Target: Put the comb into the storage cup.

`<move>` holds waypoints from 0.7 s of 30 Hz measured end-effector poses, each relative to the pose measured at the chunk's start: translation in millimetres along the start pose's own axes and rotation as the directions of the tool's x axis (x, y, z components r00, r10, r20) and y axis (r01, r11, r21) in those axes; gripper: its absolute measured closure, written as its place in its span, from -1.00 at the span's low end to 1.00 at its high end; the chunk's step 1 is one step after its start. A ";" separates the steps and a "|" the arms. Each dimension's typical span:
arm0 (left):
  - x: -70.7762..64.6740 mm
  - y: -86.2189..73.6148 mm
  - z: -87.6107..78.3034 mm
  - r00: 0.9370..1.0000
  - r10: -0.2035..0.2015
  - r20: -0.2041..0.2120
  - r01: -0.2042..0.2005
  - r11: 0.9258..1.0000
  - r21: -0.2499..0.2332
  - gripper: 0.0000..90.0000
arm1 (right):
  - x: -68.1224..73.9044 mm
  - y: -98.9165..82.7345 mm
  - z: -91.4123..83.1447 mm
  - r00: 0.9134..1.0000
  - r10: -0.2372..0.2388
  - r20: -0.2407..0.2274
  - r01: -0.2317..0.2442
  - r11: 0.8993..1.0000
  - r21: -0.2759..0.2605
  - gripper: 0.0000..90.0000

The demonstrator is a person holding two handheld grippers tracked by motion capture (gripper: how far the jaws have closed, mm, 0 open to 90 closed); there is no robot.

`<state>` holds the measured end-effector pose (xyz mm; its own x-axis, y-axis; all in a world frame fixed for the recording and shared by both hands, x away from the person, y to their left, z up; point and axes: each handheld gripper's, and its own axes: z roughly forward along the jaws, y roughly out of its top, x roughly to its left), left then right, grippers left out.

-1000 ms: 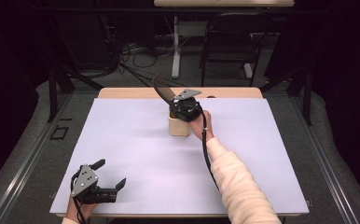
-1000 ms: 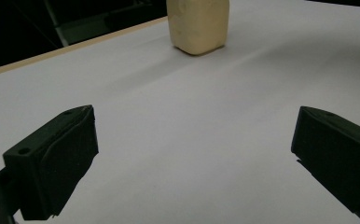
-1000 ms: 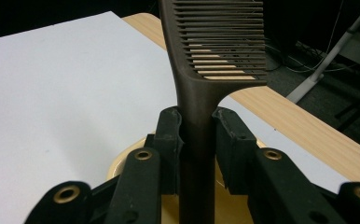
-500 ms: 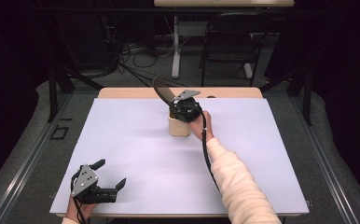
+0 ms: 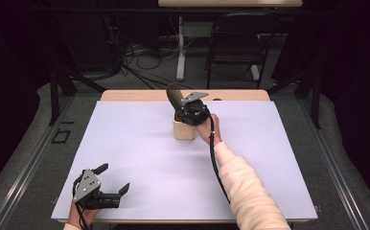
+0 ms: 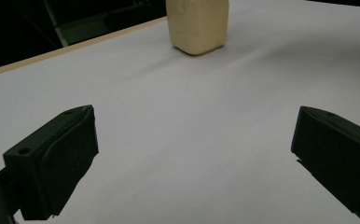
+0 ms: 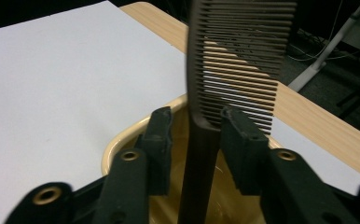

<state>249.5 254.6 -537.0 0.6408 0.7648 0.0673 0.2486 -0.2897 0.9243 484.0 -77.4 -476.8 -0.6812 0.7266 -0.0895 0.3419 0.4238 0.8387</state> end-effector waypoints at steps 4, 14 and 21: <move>-0.3 0.1 0.0 1.000 0.000 0.000 0.000 1.000 0.000 -0.99 | 0.3 0.7 -7.1 1.000 0.000 -0.011 0.000 1.000 0.004 0.12; -0.1 0.1 0.4 1.000 -0.001 0.000 0.001 1.000 0.000 -0.99 | 6.5 2.0 -22.0 0.999 -0.013 -0.045 0.014 1.000 0.013 -0.13; 0.3 0.2 0.6 1.000 0.002 -0.002 -0.002 1.000 -0.001 -0.99 | 8.6 2.8 -28.9 0.998 -0.010 -0.069 0.011 1.000 0.022 -0.38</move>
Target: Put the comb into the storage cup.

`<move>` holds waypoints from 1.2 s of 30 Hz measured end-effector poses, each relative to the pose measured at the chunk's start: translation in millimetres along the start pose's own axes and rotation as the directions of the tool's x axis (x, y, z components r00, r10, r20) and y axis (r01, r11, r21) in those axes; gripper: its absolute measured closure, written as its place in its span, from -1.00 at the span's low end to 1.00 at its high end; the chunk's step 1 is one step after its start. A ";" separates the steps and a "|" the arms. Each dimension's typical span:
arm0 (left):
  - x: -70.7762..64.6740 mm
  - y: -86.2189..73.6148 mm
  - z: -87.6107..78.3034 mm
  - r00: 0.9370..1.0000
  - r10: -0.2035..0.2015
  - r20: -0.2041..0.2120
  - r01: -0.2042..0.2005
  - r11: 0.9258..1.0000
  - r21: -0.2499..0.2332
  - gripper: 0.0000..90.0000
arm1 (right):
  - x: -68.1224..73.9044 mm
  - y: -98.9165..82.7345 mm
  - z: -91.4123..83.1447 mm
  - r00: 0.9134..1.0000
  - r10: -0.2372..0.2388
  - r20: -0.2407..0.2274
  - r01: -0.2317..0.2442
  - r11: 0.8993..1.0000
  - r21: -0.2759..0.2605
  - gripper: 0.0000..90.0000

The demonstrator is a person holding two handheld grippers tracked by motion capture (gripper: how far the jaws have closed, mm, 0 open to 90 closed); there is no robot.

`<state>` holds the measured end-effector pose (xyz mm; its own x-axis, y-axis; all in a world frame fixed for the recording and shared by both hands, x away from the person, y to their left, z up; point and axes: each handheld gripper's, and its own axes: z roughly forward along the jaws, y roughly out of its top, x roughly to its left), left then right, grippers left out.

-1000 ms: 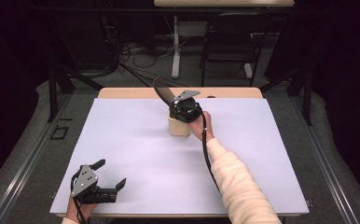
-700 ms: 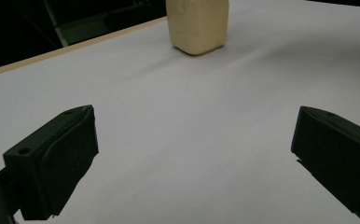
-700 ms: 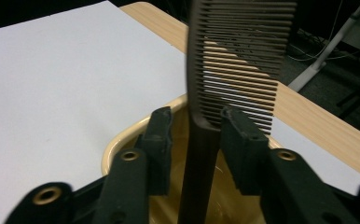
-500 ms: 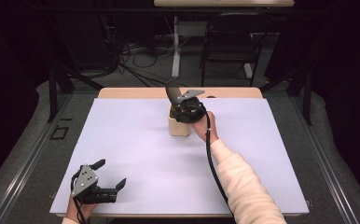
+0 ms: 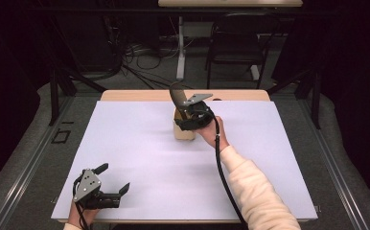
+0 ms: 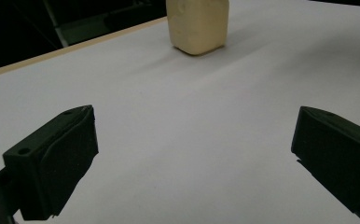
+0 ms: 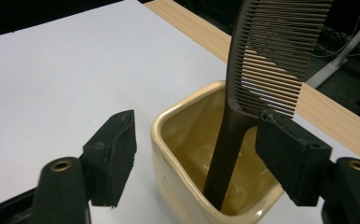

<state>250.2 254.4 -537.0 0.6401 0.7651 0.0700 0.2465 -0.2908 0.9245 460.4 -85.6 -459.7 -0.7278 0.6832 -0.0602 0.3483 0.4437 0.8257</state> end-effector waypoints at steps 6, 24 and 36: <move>-0.8 0.1 1.4 1.000 -0.003 0.000 0.003 1.000 0.001 -0.99 | 2.3 -0.2 -6.7 1.000 0.005 -0.015 -0.004 1.000 0.022 -0.50; -0.3 -1.0 0.2 1.000 0.001 -0.001 -0.001 1.000 0.004 -0.99 | 11.0 -11.2 -36.4 0.997 -0.011 -0.075 0.011 1.000 0.003 -0.71; -1.3 -1.4 0.1 1.000 0.000 0.002 0.000 1.000 0.008 -0.99 | 10.1 -27.0 -59.5 0.996 -0.022 -0.091 0.019 0.999 -0.036 -0.88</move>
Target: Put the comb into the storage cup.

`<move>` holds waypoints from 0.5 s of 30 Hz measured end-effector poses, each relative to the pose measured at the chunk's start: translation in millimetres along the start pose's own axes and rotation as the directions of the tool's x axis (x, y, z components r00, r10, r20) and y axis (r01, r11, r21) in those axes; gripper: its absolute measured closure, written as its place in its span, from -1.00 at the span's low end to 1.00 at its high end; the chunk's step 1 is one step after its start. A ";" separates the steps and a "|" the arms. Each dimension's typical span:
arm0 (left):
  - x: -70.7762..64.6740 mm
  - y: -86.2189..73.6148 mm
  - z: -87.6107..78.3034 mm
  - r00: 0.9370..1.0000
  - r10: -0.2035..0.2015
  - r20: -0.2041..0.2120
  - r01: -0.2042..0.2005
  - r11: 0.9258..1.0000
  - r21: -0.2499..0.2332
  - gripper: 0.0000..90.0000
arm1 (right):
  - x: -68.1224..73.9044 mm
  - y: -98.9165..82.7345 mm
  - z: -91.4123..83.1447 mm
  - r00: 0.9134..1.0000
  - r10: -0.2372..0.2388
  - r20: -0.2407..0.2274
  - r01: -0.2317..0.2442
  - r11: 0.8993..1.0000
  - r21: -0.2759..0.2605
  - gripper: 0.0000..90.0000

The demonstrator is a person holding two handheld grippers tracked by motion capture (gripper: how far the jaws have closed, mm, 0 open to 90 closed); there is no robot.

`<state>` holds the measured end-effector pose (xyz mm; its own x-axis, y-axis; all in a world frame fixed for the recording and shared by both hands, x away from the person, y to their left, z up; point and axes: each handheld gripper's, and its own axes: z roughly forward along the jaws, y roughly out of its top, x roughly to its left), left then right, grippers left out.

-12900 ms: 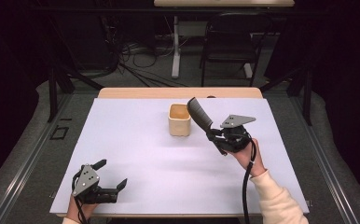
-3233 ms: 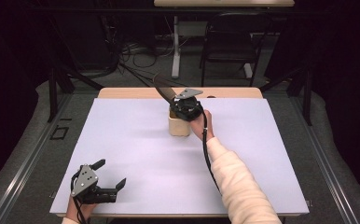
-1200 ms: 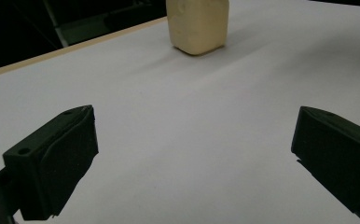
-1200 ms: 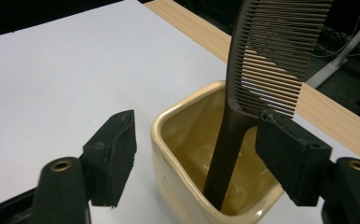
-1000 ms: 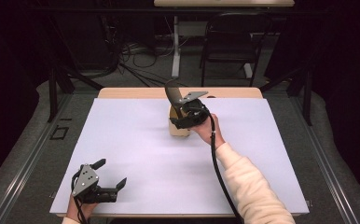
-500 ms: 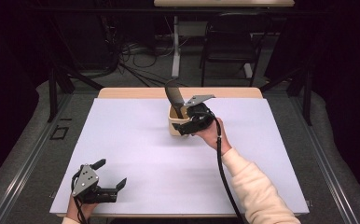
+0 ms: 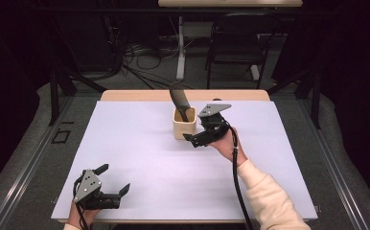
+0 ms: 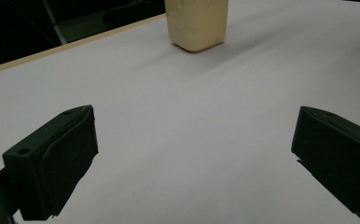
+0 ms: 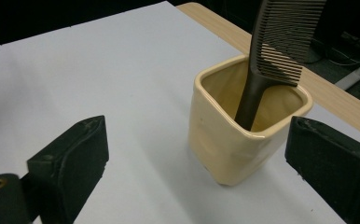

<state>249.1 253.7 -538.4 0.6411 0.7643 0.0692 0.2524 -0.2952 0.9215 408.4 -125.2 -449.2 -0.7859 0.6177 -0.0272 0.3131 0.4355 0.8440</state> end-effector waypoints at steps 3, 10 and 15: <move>-0.3 0.2 -0.2 1.000 0.004 0.003 -0.004 1.000 0.002 -0.99 | 1.2 -4.4 -8.7 1.000 -0.002 -0.001 0.002 1.000 -0.011 -0.92; -0.4 0.2 -0.7 1.000 0.004 0.002 -0.004 1.000 0.004 -0.99 | 7.3 -18.6 -26.2 1.000 0.001 -0.001 -0.001 1.000 -0.021 -0.97; -0.4 0.2 -0.7 1.000 0.005 0.004 -0.005 1.000 0.005 -0.99 | 10.1 -31.5 -36.8 1.000 -0.002 0.002 0.002 1.000 -0.020 -1.00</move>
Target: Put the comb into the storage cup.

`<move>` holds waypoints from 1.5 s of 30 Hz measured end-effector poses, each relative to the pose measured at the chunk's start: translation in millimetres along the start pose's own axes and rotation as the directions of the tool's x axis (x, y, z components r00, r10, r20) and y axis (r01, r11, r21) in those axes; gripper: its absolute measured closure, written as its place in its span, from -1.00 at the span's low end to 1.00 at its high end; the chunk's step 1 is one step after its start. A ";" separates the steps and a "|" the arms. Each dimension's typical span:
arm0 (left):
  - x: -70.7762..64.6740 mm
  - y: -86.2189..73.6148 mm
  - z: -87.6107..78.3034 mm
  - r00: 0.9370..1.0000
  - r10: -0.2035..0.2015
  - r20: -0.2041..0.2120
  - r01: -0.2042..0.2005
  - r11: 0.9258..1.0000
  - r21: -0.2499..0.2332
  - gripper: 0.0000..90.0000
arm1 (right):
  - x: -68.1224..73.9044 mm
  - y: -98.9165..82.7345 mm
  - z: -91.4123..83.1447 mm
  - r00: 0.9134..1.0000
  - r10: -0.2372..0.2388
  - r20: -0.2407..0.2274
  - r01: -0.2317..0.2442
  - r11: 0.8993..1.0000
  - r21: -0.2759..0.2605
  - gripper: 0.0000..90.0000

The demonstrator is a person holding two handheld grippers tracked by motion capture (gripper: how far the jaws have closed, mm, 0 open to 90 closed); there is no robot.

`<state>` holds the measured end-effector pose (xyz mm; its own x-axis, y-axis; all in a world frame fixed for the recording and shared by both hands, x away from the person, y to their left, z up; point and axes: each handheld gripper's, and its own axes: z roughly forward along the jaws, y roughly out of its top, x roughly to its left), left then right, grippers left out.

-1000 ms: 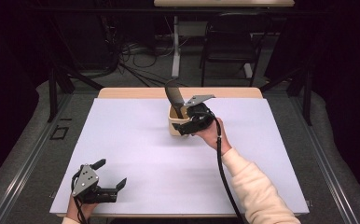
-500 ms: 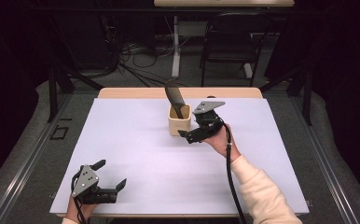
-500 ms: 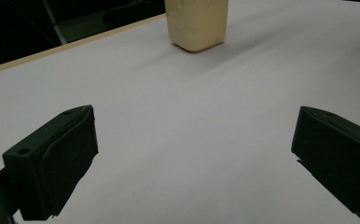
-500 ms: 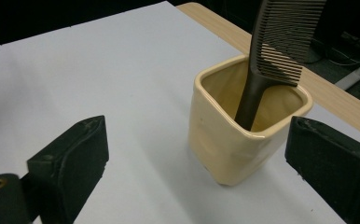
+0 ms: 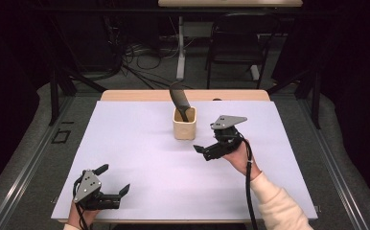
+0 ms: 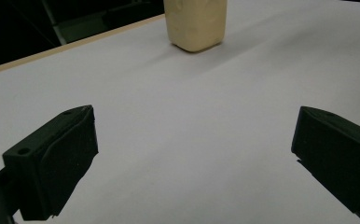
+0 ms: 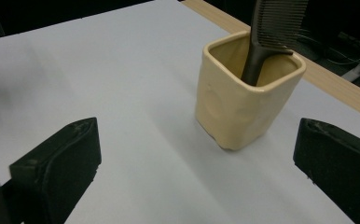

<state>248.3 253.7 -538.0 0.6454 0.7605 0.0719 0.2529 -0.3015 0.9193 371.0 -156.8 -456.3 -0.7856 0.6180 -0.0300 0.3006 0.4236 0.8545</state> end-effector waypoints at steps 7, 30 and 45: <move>0.2 -0.2 -0.3 1.000 -0.003 -0.003 0.003 1.000 -0.002 -0.99 | 1.9 -13.7 -14.9 1.000 0.002 0.016 -0.002 1.000 -0.004 -1.00; 0.0 0.0 -0.6 1.000 0.000 -0.005 0.000 1.000 -0.001 -0.99 | 17.6 -57.4 -51.7 0.998 -0.020 0.057 0.020 1.000 0.005 -1.00; 0.1 0.0 -0.6 1.000 0.001 -0.003 -0.001 1.000 -0.001 -0.99 | 27.4 -87.1 -63.1 0.997 -0.026 0.078 0.025 1.000 0.015 -1.00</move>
<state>248.0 254.2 -537.8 0.6432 0.7621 0.0739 0.2520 -0.3018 0.9195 289.1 -218.5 -498.9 -0.7484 0.6568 -0.0924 0.2895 0.4488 0.8454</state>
